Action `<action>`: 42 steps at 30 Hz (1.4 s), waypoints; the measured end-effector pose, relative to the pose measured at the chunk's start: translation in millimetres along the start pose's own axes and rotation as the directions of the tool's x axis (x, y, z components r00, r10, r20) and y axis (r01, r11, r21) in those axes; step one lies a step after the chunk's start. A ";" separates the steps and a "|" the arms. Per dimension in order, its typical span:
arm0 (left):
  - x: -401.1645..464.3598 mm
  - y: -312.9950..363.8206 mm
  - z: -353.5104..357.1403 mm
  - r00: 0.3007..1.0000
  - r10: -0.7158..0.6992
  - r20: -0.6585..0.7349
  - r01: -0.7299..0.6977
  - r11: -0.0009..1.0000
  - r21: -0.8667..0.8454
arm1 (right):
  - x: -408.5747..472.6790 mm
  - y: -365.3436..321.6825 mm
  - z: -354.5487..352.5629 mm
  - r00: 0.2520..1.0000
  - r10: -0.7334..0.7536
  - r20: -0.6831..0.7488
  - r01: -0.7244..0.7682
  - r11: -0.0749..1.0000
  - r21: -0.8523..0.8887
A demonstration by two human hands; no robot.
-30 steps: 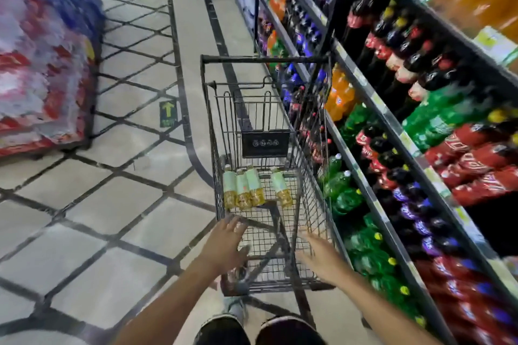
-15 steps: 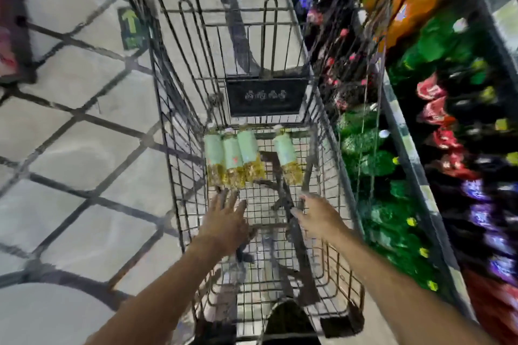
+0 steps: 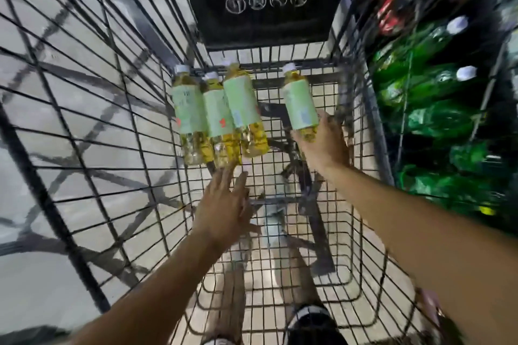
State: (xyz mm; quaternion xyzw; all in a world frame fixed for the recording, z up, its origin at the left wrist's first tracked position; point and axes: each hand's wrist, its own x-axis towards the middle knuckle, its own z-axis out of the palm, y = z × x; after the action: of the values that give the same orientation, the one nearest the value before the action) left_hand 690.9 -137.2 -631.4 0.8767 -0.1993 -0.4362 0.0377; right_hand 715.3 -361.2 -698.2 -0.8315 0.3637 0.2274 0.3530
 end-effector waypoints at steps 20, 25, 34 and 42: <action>134.3 34.5 -58.0 0.819 -0.481 -0.312 0.245 0.786 -0.568 | -11.0 20.5 19.4 0.952 0.219 0.216 -0.305 0.764 0.569; 157.3 46.1 -48.4 0.704 -0.584 -0.405 0.416 0.801 -0.431 | -23.0 19.4 34.0 0.946 0.251 0.204 -0.322 0.691 0.647; 139.9 48.3 -35.1 0.734 -0.525 -0.430 0.349 0.835 -0.425 | -25.3 28.0 29.2 0.956 0.244 0.164 -0.292 0.724 0.625; 162.2 64.9 -42.1 0.742 -0.567 -0.358 0.427 0.811 -0.400 | -29.9 37.8 26.2 0.950 0.297 0.094 -0.304 0.818 0.488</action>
State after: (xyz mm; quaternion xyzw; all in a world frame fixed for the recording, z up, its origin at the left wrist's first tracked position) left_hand 790.7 -263.3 -711.6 0.9596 0.1263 -0.2335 0.0938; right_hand 664.3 -346.6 -712.1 -0.6431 0.5337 0.1847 0.5171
